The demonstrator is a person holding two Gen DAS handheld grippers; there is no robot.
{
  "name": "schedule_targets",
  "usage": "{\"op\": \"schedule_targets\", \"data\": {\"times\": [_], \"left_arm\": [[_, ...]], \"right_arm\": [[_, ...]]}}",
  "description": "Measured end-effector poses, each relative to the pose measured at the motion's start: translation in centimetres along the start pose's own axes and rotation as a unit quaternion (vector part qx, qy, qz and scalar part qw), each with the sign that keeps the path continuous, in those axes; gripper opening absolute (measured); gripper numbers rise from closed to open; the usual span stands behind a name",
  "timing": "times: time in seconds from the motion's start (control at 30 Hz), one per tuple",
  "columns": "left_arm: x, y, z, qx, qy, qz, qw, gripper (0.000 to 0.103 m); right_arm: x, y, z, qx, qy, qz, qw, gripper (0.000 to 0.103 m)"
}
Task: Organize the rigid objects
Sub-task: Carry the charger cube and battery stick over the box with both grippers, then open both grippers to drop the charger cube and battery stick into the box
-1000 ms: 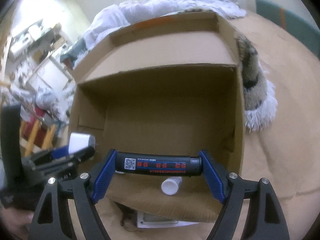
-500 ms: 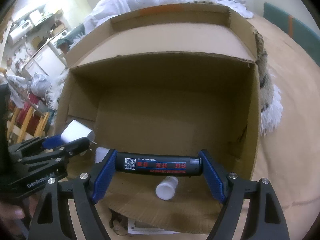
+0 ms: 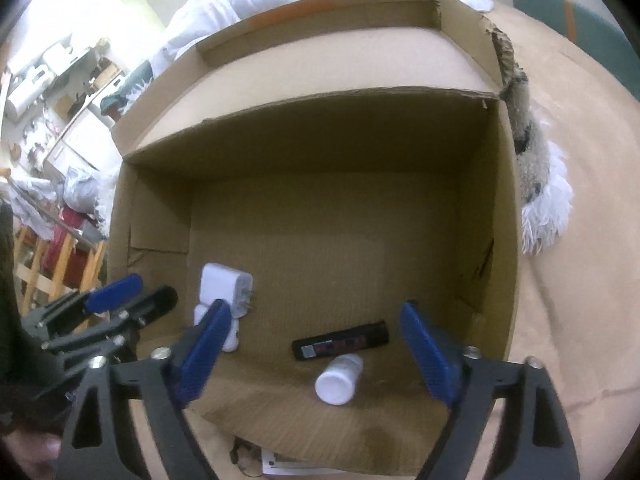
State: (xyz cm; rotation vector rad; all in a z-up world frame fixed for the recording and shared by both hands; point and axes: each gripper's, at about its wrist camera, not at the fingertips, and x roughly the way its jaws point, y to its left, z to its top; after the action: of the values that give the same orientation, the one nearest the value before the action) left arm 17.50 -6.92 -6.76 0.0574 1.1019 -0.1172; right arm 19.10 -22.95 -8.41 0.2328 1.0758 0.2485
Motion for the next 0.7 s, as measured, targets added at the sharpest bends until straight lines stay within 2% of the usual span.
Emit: {"op": "schedule_targets", "data": {"times": [0.1,0.2,0.7], "left_arm": [[-0.1,0.1,0.1,-0.01,0.005,-0.006,0.9999,0.067],[-0.5,0.2,0.1,-0.017,0.002,-0.01,0.9998,0.068],[-1.9,1.3,0.1,-0.036,-0.015,-0.006,0.9992,0.068]], "right_arm": [[-0.5,0.0,0.3,0.007,-0.015,0.008,1.0,0.1],[-1.1,-0.1,0.5,0.008,-0.03,0.01,0.999,0.1],[-1.8,-0.8,0.3,0.016,-0.034,-0.01,0.999,0.1]]}}
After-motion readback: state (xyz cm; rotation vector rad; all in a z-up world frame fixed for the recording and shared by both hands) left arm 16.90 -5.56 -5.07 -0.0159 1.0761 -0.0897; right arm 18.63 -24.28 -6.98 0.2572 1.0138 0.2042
